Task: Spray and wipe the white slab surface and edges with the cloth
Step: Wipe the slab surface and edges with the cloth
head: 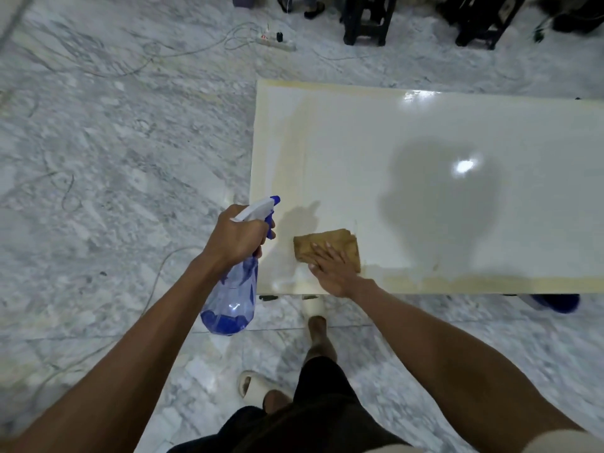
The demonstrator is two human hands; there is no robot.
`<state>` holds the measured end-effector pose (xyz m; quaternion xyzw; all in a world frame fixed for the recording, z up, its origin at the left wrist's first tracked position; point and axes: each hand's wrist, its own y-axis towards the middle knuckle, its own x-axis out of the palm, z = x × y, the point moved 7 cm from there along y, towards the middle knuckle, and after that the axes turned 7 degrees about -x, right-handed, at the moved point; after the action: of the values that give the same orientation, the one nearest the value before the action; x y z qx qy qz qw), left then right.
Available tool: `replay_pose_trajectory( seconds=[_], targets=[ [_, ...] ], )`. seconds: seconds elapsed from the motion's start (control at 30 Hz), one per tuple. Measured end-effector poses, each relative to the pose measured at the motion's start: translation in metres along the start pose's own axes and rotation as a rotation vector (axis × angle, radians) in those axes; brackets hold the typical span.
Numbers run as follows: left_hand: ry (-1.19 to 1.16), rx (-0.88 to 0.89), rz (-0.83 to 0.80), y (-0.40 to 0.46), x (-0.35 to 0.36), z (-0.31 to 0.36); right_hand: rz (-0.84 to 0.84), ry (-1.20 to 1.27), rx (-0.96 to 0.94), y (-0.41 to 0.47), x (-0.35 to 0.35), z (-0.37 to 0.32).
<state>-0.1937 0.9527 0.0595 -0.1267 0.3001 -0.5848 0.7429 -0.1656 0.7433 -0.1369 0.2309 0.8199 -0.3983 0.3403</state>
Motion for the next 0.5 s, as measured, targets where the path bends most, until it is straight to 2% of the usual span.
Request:
replay_pose_trajectory(
  seconds=[0.1, 0.23, 0.37, 0.5],
  targets=[
    [0.000, -0.020, -0.009, -0.018, -0.002, -0.005, 0.118, 0.363, 0.031, -0.018, -0.047, -0.020],
    [0.036, 0.012, 0.008, -0.030, -0.008, 0.001, 0.261, 0.982, 0.140, -0.040, -0.101, -0.051],
    [0.111, 0.053, 0.032, -0.038, -0.019, 0.013, 0.283, 1.668, -0.021, -0.040, -0.131, -0.088],
    [0.116, 0.069, 0.060, -0.047, -0.031, 0.024, 0.296, 1.874, -0.109, -0.036, -0.146, -0.113]
  ],
)
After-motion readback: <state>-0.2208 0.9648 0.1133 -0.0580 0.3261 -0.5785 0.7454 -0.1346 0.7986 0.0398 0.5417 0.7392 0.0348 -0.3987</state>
